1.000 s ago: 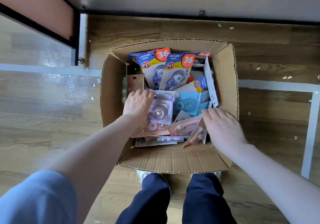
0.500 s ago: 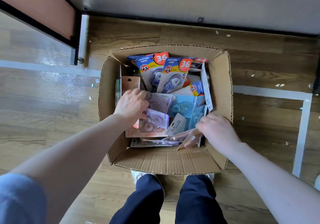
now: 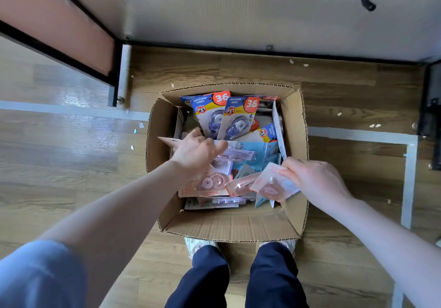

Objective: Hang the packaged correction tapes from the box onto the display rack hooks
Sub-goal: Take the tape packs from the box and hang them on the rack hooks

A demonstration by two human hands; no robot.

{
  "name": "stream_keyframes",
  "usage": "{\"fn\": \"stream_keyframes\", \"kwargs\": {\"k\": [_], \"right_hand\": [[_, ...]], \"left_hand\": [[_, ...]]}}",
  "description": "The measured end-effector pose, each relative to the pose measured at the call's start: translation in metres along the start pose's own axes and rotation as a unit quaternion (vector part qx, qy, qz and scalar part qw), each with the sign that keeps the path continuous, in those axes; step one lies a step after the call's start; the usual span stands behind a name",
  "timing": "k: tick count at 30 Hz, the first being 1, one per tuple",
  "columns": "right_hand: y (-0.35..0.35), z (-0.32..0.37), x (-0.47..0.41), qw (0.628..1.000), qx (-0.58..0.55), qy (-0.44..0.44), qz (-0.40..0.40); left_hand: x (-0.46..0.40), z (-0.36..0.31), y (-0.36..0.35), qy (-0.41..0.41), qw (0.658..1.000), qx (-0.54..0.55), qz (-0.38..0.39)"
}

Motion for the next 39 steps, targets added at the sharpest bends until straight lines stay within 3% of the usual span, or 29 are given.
{"fn": "stream_keyframes", "kwargs": {"k": [2, 9, 17, 24, 32, 39], "right_hand": [[0.006, -0.005, -0.003, 1.0, 0.011, -0.015, 0.001], [0.005, -0.011, -0.005, 0.999, -0.011, -0.034, 0.006], [0.003, -0.006, -0.005, 0.994, 0.017, -0.071, 0.077], [0.014, -0.006, -0.001, 0.991, 0.015, -0.093, 0.092], [0.057, 0.013, 0.001, 0.992, 0.036, -0.106, 0.064], [0.098, 0.021, 0.011, 0.991, 0.047, -0.12, 0.027]], "left_hand": [[-0.002, 0.002, -0.002, 0.048, 0.997, 0.024, 0.056], [-0.008, 0.008, -0.006, 0.14, 0.987, 0.054, 0.054], [0.005, 0.03, -0.016, 0.251, 0.945, 0.196, 0.071], [0.02, 0.05, 0.003, 0.271, 0.932, 0.239, -0.02], [0.039, 0.047, 0.044, 0.264, 0.939, 0.221, 0.003], [0.056, 0.041, 0.079, 0.216, 0.944, 0.222, -0.116]]}}
Point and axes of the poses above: each hand's wrist, its own x-axis away from the middle knuckle, its own y-axis out of the back of the hand, z = x × y, the point moved 5 cm from there along -x, towards the middle knuckle, and after that the axes turned 11 degrees about -y, right-handed, at the moved point
